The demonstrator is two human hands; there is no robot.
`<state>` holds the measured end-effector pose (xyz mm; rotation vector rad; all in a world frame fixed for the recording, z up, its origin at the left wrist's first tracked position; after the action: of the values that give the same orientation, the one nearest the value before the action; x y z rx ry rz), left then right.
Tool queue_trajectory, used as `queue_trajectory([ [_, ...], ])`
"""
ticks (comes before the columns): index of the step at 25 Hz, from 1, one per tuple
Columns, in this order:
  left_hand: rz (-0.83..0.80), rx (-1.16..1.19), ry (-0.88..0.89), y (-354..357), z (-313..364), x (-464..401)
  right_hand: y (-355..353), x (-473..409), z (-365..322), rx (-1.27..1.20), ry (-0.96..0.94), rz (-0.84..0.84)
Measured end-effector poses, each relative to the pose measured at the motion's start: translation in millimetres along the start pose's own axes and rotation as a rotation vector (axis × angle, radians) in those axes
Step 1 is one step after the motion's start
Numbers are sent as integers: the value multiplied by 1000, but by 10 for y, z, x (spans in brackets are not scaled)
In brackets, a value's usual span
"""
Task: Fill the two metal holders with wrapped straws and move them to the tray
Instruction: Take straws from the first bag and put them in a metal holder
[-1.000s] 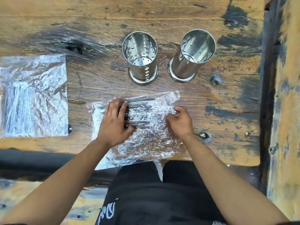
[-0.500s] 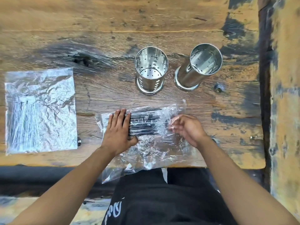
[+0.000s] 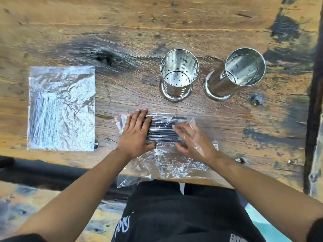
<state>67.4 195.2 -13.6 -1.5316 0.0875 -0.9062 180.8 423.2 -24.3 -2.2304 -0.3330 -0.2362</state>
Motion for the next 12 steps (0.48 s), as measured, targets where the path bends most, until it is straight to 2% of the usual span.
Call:
queue_trajectory([
  [2,1,10,3,21,-2,-12,76,-71,4,294,-99,-38],
  [4,4,23,2,38,1,-1,80,-166,-73,455,-128,-39],
  [10,23,47,18,54,2,15,32,-362,-231,499,46,-299],
  [12,25,51,16,64,-10,20,-10,-415,-317,423,97,-287],
])
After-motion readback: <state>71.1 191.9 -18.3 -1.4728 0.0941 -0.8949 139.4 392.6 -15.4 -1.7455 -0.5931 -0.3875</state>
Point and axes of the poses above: each hand's wrist, its own x-axis away from the middle knuckle, its own y-axis out of the palm, z = x × y, the point moved 2 cm from there along -x, towards the middle knuckle, and after that the axes turned 2 degrees about -y, right-handed, at the moved point
